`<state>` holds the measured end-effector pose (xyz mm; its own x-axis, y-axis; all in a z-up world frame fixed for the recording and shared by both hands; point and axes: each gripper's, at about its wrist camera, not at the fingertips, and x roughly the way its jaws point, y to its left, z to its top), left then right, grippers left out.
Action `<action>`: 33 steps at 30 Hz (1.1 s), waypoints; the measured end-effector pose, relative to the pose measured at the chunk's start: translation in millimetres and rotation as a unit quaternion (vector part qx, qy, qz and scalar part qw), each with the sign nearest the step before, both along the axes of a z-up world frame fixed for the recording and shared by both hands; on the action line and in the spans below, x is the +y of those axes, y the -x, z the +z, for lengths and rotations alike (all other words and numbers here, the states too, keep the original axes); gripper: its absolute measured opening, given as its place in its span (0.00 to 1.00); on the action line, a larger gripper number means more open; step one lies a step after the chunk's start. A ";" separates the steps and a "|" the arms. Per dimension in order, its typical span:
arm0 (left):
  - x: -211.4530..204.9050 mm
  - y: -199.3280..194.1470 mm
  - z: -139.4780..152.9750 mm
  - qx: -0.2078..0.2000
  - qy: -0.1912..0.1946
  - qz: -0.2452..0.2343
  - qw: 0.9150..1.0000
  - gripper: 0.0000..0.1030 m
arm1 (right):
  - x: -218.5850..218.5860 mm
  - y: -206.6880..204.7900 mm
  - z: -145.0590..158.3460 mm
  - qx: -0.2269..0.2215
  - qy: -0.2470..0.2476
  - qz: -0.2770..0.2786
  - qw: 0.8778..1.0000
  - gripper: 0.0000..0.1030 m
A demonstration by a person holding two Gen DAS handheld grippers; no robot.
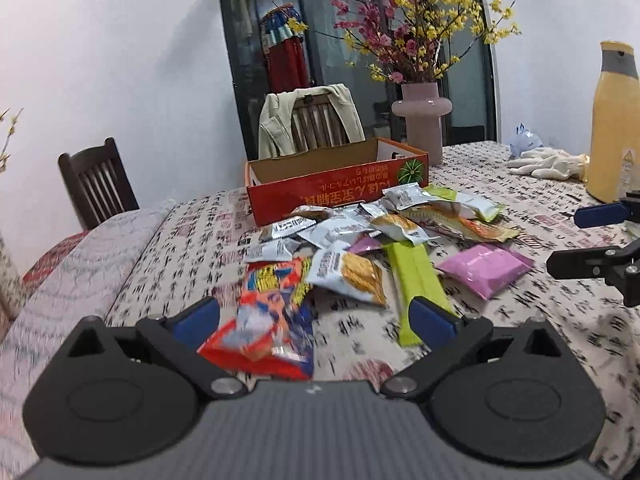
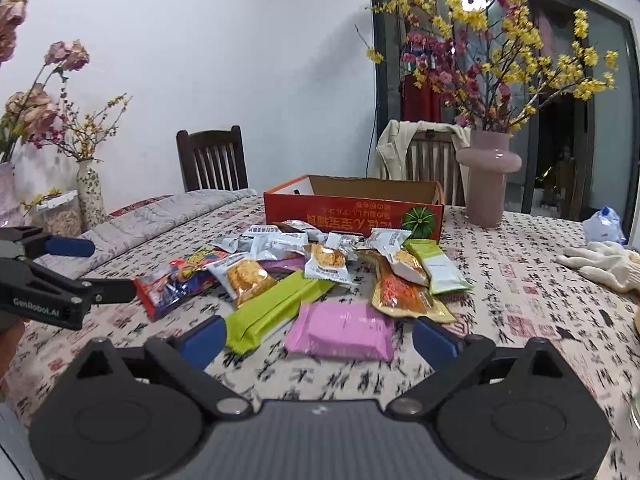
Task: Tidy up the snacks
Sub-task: 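Grasp a white cookie packet with the left tool while the right tool grasps another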
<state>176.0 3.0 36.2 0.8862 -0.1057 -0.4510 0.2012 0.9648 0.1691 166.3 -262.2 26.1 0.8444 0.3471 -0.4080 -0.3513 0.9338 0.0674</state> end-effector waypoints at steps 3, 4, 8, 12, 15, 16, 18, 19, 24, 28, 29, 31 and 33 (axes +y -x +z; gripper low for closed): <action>-2.6 -27.3 -3.4 0.017 -0.007 -0.005 1.000 1.00 | 4.5 -22.5 1.2 0.013 0.010 0.012 1.000 0.91; -3.9 -36.1 -5.6 0.024 -0.008 -0.006 1.000 1.00 | 5.0 -28.9 1.0 0.014 0.015 0.012 1.000 0.91; -10.6 -68.8 -14.5 0.058 -0.010 -0.008 0.998 0.98 | -4.6 -58.6 -1.1 0.031 0.014 -0.004 0.999 0.91; -25.7 -93.8 -21.6 0.070 -0.033 -0.031 0.997 0.98 | -19.4 -93.8 -2.4 0.053 0.000 -0.021 0.998 0.91; -40.9 -110.9 -33.3 0.077 -0.056 -0.045 0.994 0.89 | -26.4 -118.4 -1.5 0.066 -0.018 -0.020 0.997 0.89; -45.9 -116.2 -37.1 0.080 -0.068 -0.045 0.993 0.81 | -27.1 -123.9 -1.6 0.067 -0.022 -0.017 0.997 0.89; -51.1 -126.1 -42.6 0.083 -0.080 -0.048 0.992 0.75 | -26.4 -136.0 -1.3 0.069 -0.027 -0.011 0.997 0.88; -51.2 -131.1 -44.6 0.087 -0.077 -0.049 0.992 0.74 | -25.9 -140.8 -2.0 0.070 -0.027 -0.007 0.997 0.88; -49.2 -144.6 -50.3 0.097 -0.069 -0.051 0.992 0.60 | -13.3 -156.1 -6.0 0.061 -0.006 0.005 0.998 0.88; -45.9 -147.1 -42.2 0.088 -0.048 -0.066 0.993 0.36 | 14.1 -157.1 -6.6 0.031 0.020 0.056 0.998 0.87; -43.4 -148.5 -39.4 0.088 -0.036 -0.066 0.993 0.33 | 20.7 -159.6 -8.5 0.033 0.022 0.068 0.997 0.87; -39.0 -150.6 -35.8 0.089 -0.018 -0.064 0.994 0.31 | 31.6 -169.9 -14.2 0.049 0.016 0.088 0.995 0.85; -34.9 -150.7 -32.7 0.088 -0.005 -0.059 0.994 0.30 | 41.3 -183.2 -21.2 0.063 0.012 0.101 0.993 0.83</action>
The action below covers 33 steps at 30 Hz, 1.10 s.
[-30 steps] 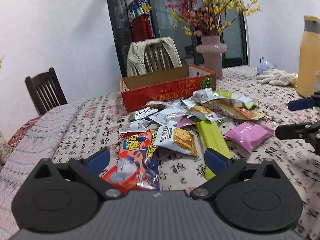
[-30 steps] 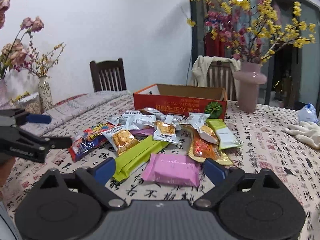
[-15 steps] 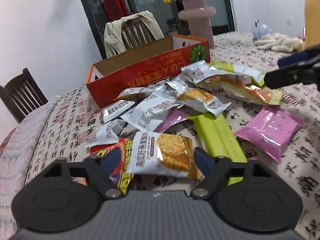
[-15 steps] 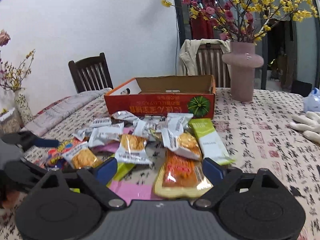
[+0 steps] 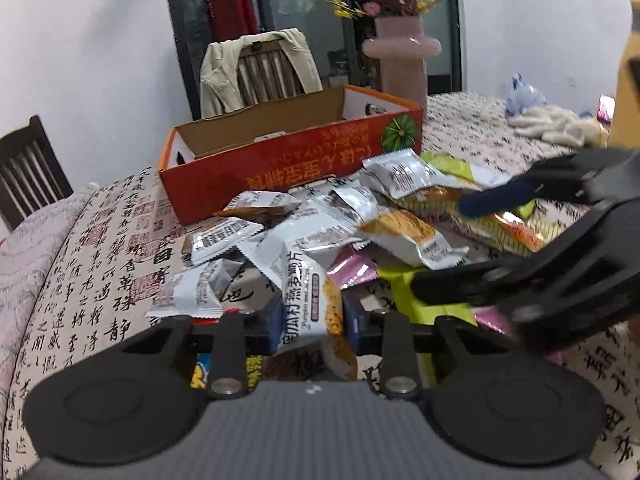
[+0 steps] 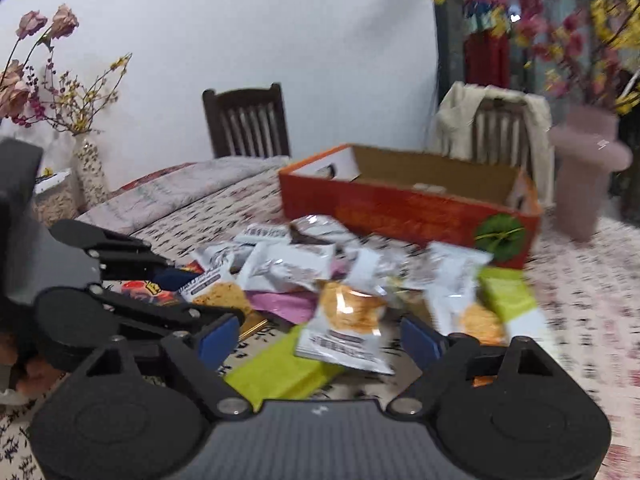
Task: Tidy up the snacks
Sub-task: 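Grasp a white cookie packet with the left tool while the right tool grasps another, then carry both cookie packets into the orange box and open both tools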
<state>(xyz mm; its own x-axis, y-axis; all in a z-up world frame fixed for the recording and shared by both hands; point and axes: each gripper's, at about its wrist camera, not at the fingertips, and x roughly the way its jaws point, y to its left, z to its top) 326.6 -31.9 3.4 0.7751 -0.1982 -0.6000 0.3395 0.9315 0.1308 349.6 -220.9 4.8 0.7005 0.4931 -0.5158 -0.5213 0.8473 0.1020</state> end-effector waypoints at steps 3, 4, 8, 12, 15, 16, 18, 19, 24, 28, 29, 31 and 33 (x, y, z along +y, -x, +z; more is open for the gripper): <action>8.2 1.3 7.8 0.004 0.025 0.005 1.000 0.30 | 12.0 -18.3 -7.0 0.017 -0.001 -0.001 1.000 0.72; 10.8 2.4 11.7 0.002 0.032 0.008 0.999 0.30 | 13.8 -24.1 -8.7 0.026 -0.003 -0.009 1.000 0.70; 15.2 5.7 21.4 -0.012 0.038 0.019 0.999 0.30 | 12.4 -42.6 -17.2 0.044 -0.027 -0.038 0.998 0.64; 16.9 10.7 30.4 -0.024 0.032 0.030 0.999 0.30 | 10.7 -47.8 -20.6 0.059 -0.032 -0.049 0.997 0.41; 17.6 17.1 41.6 -0.039 0.028 0.040 0.998 0.30 | 4.1 -36.4 -14.4 0.036 -0.043 -0.052 0.997 0.41; 17.9 19.6 45.6 -0.045 0.029 0.042 0.998 0.30 | 1.8 -31.9 -11.5 0.032 -0.047 -0.051 0.997 0.41; 16.4 26.9 54.4 -0.059 0.028 0.048 0.997 0.30 | -2.7 -17.2 -3.9 0.018 -0.055 -0.046 0.997 0.41; 15.1 31.0 58.4 -0.067 0.027 0.051 0.996 0.30 | -4.7 -10.0 0.7 0.009 -0.055 -0.043 0.997 0.41; 8.1 52.7 72.9 -0.092 0.031 0.063 0.993 0.30 | -20.0 20.4 20.4 -0.035 -0.062 -0.038 0.997 0.41; 9.8 64.1 91.6 -0.103 0.045 0.072 0.991 0.30 | -35.3 41.4 38.9 -0.061 -0.069 -0.044 0.995 0.41; 12.1 65.4 99.0 -0.106 0.052 0.073 0.990 0.30 | -40.3 47.3 45.2 -0.071 -0.071 -0.047 0.994 0.41; 17.5 65.4 114.8 -0.119 0.062 0.075 0.988 0.30 | -50.0 57.3 57.3 -0.089 -0.074 -0.055 0.992 0.41; 22.3 60.3 132.0 -0.140 0.061 0.075 0.985 0.30 | -60.8 64.5 70.5 -0.105 -0.076 -0.065 0.989 0.41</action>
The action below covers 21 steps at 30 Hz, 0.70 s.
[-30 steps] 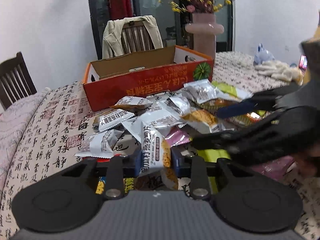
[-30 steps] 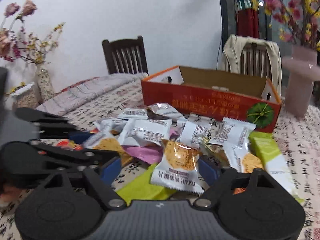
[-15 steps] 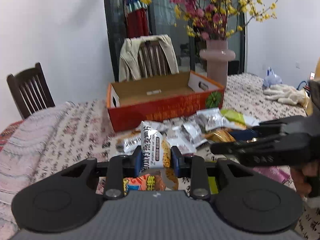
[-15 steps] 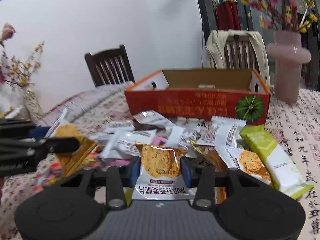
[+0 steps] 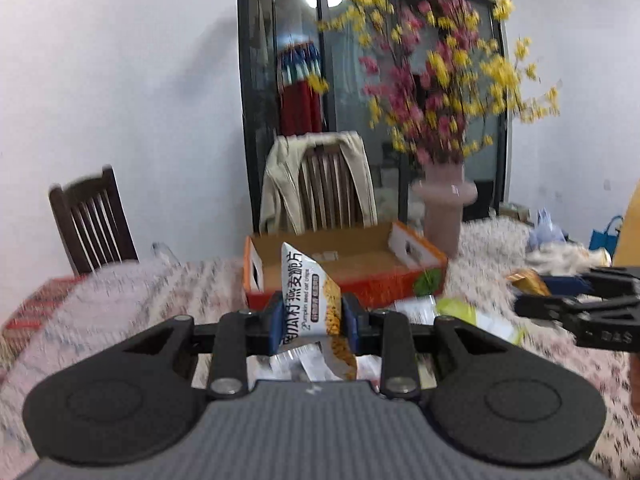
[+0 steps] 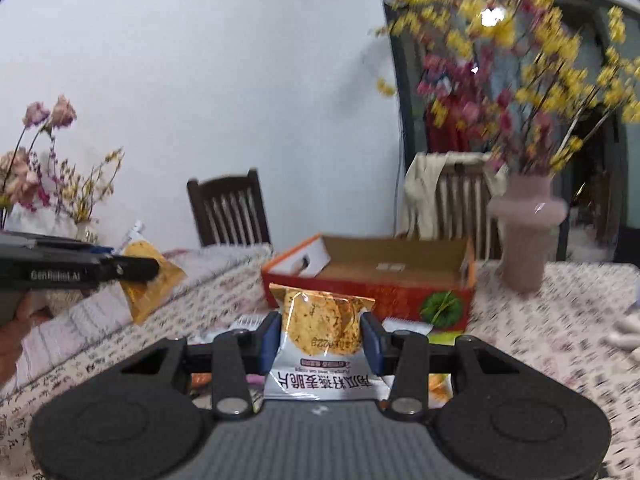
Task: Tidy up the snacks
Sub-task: 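Carry both cookie packets into the orange box and open both tools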
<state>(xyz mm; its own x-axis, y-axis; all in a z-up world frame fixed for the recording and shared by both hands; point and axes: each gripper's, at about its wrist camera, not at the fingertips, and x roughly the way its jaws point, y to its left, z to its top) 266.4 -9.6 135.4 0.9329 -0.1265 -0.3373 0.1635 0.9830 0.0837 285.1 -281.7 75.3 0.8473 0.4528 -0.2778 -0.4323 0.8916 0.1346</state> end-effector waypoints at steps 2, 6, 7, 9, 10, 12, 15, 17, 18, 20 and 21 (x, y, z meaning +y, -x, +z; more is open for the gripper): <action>3.5 -10.5 13.2 -0.020 -0.011 0.006 1.000 0.30 | -7.0 1.7 12.7 -0.012 0.004 -0.010 1.000 0.41; 11.8 -44.6 36.9 -0.024 -0.011 0.030 0.999 0.30 | -18.5 -5.7 45.1 -0.033 0.013 -0.031 0.999 0.41; 14.5 -53.7 43.4 -0.021 -0.005 0.030 0.999 0.30 | -20.0 -9.0 53.4 -0.036 0.014 -0.033 0.999 0.41; 19.3 -71.0 57.8 -0.017 0.006 0.023 1.000 0.30 | -21.2 -17.7 72.5 -0.043 0.020 -0.036 0.998 0.41; 21.4 -79.3 64.9 -0.020 0.010 0.017 1.000 0.30 | -18.4 -24.4 80.5 -0.044 0.026 -0.036 0.998 0.41; 24.4 -98.5 77.7 -0.020 0.018 0.008 1.000 0.30 | -12.2 -42.0 97.9 -0.038 0.043 -0.037 0.998 0.41; 26.4 -137.8 89.3 -0.008 0.025 0.000 1.000 0.30 | -1.8 -76.7 119.3 -0.031 0.067 -0.041 0.996 0.41; 24.1 -168.9 91.9 0.001 0.025 0.006 1.000 0.30 | 5.5 -104.1 127.4 -0.027 0.079 -0.043 0.996 0.41; 24.3 -184.7 92.2 0.007 0.027 0.008 1.000 0.30 | 7.3 -118.9 129.6 -0.022 0.085 -0.045 0.995 0.41; 25.0 -220.3 86.7 0.023 0.037 0.011 0.999 0.30 | 15.1 -150.5 130.8 -0.010 0.098 -0.045 0.994 0.41; 25.5 -239.1 81.7 0.033 0.045 0.016 0.998 0.30 | 19.0 -172.4 129.8 -0.003 0.107 -0.048 0.993 0.41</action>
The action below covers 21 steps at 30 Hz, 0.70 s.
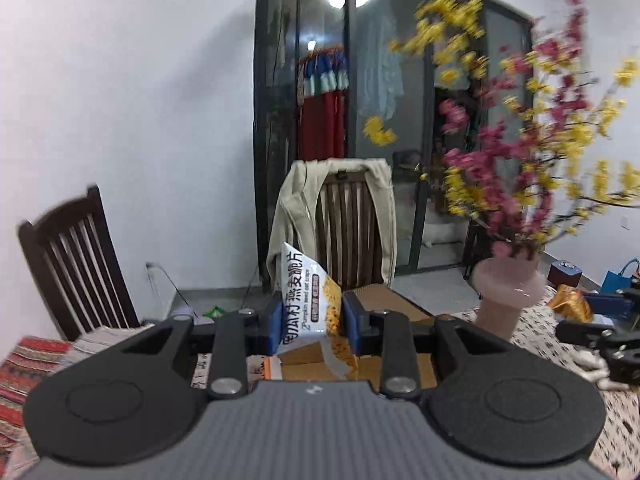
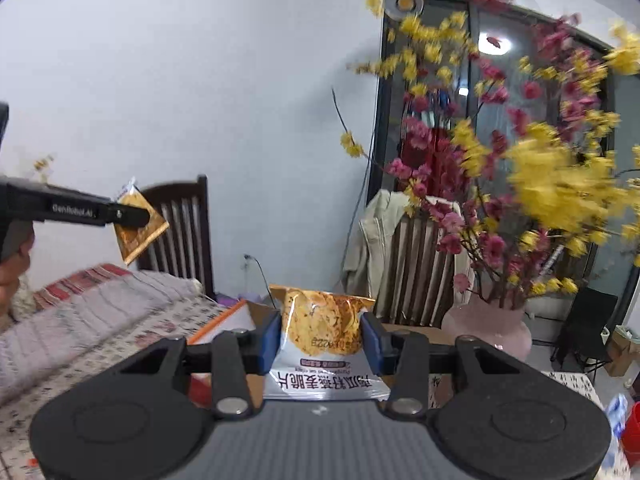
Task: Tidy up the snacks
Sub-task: 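Carry both cookie packets into the orange box and open both tools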
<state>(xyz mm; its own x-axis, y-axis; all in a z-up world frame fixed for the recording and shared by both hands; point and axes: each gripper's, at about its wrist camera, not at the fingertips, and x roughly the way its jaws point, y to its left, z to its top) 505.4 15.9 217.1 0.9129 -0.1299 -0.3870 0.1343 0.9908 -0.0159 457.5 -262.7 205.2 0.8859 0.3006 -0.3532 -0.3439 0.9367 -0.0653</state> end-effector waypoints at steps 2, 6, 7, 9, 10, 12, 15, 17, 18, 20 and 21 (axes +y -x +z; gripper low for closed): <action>-0.5 -35.5 -14.9 0.023 0.008 -0.005 1.000 0.30 | 6.8 -35.6 -6.4 0.011 0.019 -0.008 1.000 0.41; -2.2 -111.6 -58.6 0.085 0.019 -0.015 0.996 0.30 | 24.9 -123.3 -36.8 0.053 0.041 -0.025 0.997 0.41; -2.0 -128.9 -70.9 0.101 0.020 -0.009 0.995 0.30 | 28.3 -141.3 -45.6 0.064 0.044 -0.029 0.997 0.41; 0.4 -157.9 -94.5 0.127 0.030 -0.006 0.991 0.30 | 34.5 -182.3 -66.8 0.093 0.050 -0.040 0.994 0.41; 2.0 -169.9 -106.1 0.136 0.036 -0.001 0.990 0.30 | 34.4 -195.1 -75.4 0.104 0.049 -0.043 0.993 0.41; 6.3 -189.0 -126.7 0.149 0.046 0.004 0.988 0.30 | 38.7 -223.4 -98.9 0.129 0.050 -0.048 0.989 0.41; 10.3 -204.5 -151.6 0.166 0.049 0.010 0.985 0.30 | 39.0 -253.8 -127.7 0.157 0.066 -0.058 0.984 0.41; 8.2 -213.9 -163.0 0.184 0.018 0.018 0.983 0.36 | 36.5 -268.9 -148.5 0.174 0.077 -0.072 0.979 0.41; 7.3 -214.7 -166.3 0.185 0.011 0.018 0.983 0.38 | 33.7 -273.8 -155.8 0.184 0.079 -0.078 0.977 0.41; 8.4 -211.3 -165.4 0.174 0.011 0.014 0.985 0.52 | 24.9 -285.4 -169.9 0.204 0.078 -0.092 0.971 0.42; 7.9 -211.2 -164.5 0.169 0.015 0.013 0.985 0.55 | 21.9 -288.3 -176.1 0.206 0.079 -0.098 0.970 0.44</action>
<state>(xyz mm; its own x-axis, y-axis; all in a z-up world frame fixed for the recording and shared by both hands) 716.7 23.8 52.6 0.7359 -0.1245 -0.6655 0.0913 0.9922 -0.0847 745.8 -240.8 29.1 0.6940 0.0534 -0.7180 -0.1877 0.9762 -0.1088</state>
